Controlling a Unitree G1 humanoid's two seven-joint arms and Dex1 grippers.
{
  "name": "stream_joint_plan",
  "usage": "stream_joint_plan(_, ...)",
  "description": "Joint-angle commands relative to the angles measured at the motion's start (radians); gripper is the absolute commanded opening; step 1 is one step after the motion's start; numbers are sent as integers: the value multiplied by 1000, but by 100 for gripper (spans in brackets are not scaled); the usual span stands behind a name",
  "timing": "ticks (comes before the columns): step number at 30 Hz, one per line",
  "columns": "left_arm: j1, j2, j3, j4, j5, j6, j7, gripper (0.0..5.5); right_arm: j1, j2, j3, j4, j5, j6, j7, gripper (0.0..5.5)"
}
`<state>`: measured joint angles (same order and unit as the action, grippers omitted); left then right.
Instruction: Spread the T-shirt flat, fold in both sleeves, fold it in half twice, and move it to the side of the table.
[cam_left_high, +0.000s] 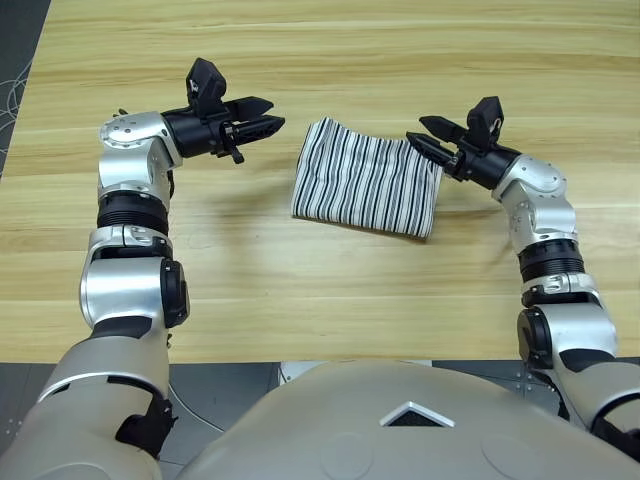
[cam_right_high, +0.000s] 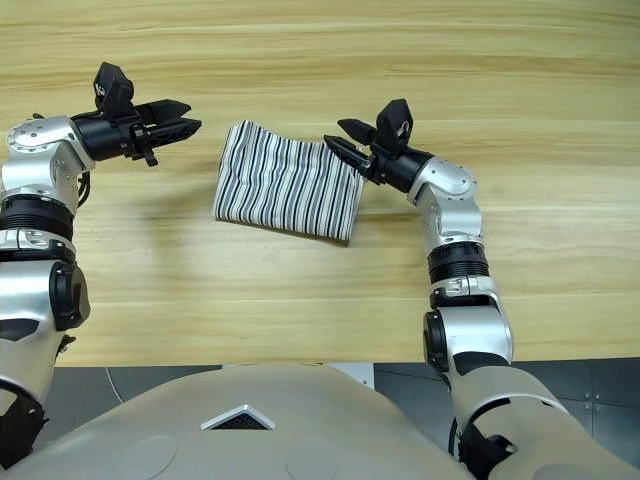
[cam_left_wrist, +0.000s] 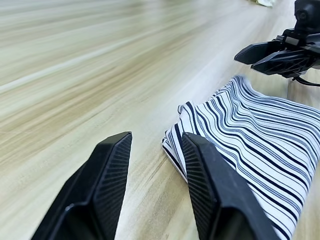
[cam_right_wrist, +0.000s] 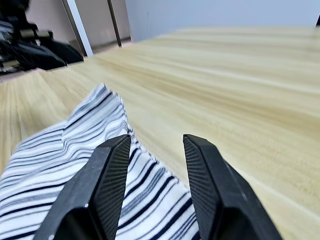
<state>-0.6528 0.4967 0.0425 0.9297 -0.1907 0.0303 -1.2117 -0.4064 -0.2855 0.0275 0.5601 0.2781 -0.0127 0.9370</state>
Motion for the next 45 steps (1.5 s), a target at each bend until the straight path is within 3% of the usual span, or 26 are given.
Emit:
stream_joint_plan(1,-25,13,29,20,-7,-2,34,187,28,-24,1,-78,-24,-4,-21,192)
stream_joint_plan(7,-34,6,86,75,-12,-35,131,187,25,3,89,-138,-80,-55,18,192)
stream_joint_plan(11,-87,6,142,209,10,-20,422,187,-42,83,174,-10,-133,-103,38,192)
stream_joint_plan(15,-97,46,132,323,81,41,719,187,-130,163,187,184,-155,-152,29,192)
stream_joint_plan(21,-104,39,155,326,74,24,733,187,-222,205,158,507,-205,-228,-48,192)
stream_joint_plan(26,-100,36,173,319,65,5,745,187,-260,159,159,676,-284,-243,-134,192)
stream_joint_plan(33,-104,24,222,316,38,-37,805,187,-242,-12,183,733,-393,-300,-230,192)
stream_joint_plan(40,-75,-49,309,303,-19,-259,912,187,-160,-220,0,774,-291,-256,-404,192)
stream_joint_plan(45,-59,-78,302,328,26,-401,1088,187,-109,-276,-131,794,-239,-205,-628,192)
